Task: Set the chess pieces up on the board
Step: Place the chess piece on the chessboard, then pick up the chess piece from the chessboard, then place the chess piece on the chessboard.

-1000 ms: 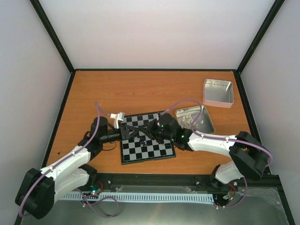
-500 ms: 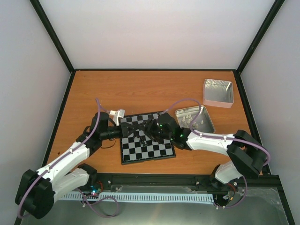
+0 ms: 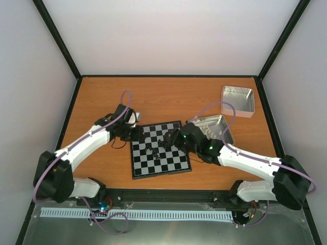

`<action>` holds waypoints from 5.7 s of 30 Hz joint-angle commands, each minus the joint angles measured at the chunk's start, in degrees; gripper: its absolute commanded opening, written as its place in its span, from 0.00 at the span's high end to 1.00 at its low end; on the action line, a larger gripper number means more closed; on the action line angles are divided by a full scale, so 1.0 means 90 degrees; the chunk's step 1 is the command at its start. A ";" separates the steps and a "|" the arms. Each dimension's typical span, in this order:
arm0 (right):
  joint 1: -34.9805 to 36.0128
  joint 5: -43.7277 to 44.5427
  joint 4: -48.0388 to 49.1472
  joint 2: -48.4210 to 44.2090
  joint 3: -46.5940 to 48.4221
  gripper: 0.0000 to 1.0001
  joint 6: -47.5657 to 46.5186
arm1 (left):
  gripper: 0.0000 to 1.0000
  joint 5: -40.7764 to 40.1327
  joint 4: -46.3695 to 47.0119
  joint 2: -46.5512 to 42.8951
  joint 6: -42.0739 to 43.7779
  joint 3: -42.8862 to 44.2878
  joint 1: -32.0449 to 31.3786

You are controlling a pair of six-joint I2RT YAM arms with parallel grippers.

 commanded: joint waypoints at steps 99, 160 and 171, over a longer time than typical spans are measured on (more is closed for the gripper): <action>0.0637 0.1284 -0.3609 0.2881 0.2849 0.60 -0.3441 | 0.39 -0.1696 0.0542 -0.3893 0.0565 -0.0815 -0.0046; -0.0271 0.1196 -0.4054 0.5321 0.6145 0.90 -0.4543 | 0.32 -0.2264 0.0537 -0.5175 0.0519 -0.1160 -0.0046; -0.0355 0.1341 -0.4168 0.5792 0.6344 0.90 -0.4439 | 0.32 -0.2263 0.0537 -0.5127 0.0520 -0.1169 -0.0046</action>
